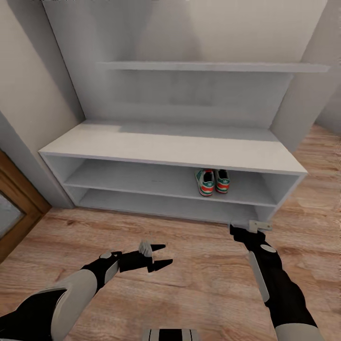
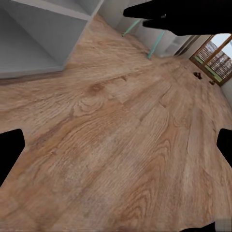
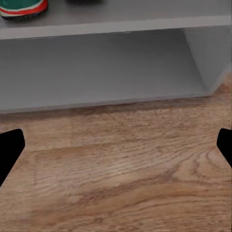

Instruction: Pick up the two gym shoes and the two sandals from the corridor floor and place them onto the hallstand (shoe rack) in the corridor, making sure they are on the rack and not on the floor. Arrange them so the two gym shoes are next to each other and the two sandals are next to each other.

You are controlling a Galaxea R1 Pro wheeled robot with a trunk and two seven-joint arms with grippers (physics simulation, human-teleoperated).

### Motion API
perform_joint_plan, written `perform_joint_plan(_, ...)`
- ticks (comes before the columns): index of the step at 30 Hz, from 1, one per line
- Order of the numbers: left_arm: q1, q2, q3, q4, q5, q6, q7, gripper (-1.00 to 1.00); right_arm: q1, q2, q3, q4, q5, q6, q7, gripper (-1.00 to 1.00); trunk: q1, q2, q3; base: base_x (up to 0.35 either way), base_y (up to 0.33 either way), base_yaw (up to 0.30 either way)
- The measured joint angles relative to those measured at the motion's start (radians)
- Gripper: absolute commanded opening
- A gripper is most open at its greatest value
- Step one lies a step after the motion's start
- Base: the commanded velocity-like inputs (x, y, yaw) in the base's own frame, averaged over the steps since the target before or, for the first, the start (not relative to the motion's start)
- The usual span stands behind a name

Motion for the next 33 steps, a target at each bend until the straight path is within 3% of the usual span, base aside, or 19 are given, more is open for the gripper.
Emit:
perform_joint_plan(8,0.0,0.009,0.002,-0.022,0.0,0.0,-0.001,1.0,0.0,0.0,0.0,0.001,-0.02,-0.001,0.0,1.0,-0.001,0.0,0.0,-0.204,0.0,0.0)
perform_joint_plan(10,-0.001,0.015,0.009,-0.104,0.002,0.005,-0.002,1.0,0.0,0.0,0.0,0.001,-0.02,-0.001,0.0,1.0,-0.001,0.0,0.0,-0.014,0.0,0.0)
perform_joint_plan(16,0.0,0.017,0.007,-0.186,0.005,0.016,-0.003,1.0,0.0,0.0,0.0,0.0,-0.019,-0.001,0.0,1.0,-0.001,0.0,0.0,-0.004,0.0,0.0)
perform_joint_plan(22,0.0,0.018,0.005,-0.201,0.005,0.018,-0.003,1.0,0.0,0.0,0.0,-0.001,-0.019,-0.001,-0.002,1.0,-0.001,0.0,0.0,0.0,0.0,-0.061)
perform_joint_plan(33,0.0,0.019,0.003,-0.2,0.003,0.019,-0.002,1.0,0.0,0.0,0.0,0.001,-0.02,-0.001,-0.002,1.0,-0.001,0.0,0.006,0.0,0.0,-0.252)
